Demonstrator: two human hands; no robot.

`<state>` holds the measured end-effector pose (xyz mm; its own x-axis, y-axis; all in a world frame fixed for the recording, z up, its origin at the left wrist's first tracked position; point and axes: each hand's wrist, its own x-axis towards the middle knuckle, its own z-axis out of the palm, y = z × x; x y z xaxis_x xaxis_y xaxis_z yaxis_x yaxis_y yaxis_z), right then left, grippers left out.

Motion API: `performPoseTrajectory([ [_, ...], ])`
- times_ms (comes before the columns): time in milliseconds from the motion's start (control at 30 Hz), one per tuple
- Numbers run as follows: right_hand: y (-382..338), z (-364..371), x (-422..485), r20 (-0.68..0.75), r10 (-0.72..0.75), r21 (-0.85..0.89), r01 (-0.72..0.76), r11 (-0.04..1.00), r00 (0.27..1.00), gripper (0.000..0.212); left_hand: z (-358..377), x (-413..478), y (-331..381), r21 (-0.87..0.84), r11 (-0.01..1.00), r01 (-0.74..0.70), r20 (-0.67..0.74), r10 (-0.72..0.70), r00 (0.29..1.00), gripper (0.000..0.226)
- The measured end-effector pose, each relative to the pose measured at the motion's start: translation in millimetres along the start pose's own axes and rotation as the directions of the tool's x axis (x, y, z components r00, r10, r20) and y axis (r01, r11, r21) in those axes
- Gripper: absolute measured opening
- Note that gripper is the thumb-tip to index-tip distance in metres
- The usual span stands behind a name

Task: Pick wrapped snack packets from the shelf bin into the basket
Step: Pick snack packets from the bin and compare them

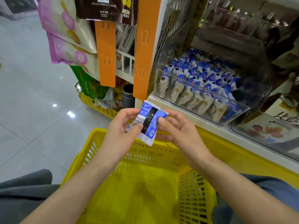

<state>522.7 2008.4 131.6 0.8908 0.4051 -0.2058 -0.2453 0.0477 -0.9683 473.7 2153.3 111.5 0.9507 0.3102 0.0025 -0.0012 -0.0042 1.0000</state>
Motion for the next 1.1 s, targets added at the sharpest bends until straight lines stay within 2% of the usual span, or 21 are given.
performPoseTrajectory([
  [67,0,-1,0,-0.004,0.017,-0.003,-0.017,1.000,1.000,0.027,1,-2,0,0.094,0.993,-0.078,0.025,0.076,0.997,0.032],
  [200,4,1,2,-0.004,-0.012,-0.095,0.011,0.995,1.000,0.015,5,-6,-4,0.192,0.975,-0.108,-0.003,0.111,0.994,0.027],
  [333,10,3,1,-0.008,-0.092,-0.224,0.088,0.971,0.996,0.015,4,-9,-6,0.448,0.873,-0.194,0.016,0.209,0.978,0.030],
  [467,13,2,0,0.009,-0.141,-0.307,0.137,0.942,0.990,0.017,2,-10,-7,0.528,0.816,-0.235,0.114,0.206,0.972,0.024],
  [633,16,2,-1,-0.005,-0.144,-0.306,0.135,0.942,0.990,0.019,0,-11,-10,0.627,0.719,-0.299,0.228,0.198,0.953,0.043],
  [800,18,4,-2,0.016,-0.146,-0.422,0.139,0.896,0.989,0.031,0,-11,-12,0.642,0.704,-0.304,0.224,0.207,0.952,0.046],
  [900,19,4,-1,0.002,-0.148,-0.451,0.133,0.883,0.989,0.030,-1,-8,-12,0.649,0.705,-0.285,0.236,0.170,0.957,0.045],
  [1000,23,5,-1,0.000,-0.188,-0.482,0.164,0.861,0.982,0.030,1,-7,-11,0.703,0.646,-0.297,0.234,0.184,0.955,0.043],
  [1100,27,8,-3,0.024,-0.211,-0.505,0.194,0.841,0.977,0.031,4,-8,-10,0.797,0.537,-0.277,0.201,0.197,0.960,0.041],
])
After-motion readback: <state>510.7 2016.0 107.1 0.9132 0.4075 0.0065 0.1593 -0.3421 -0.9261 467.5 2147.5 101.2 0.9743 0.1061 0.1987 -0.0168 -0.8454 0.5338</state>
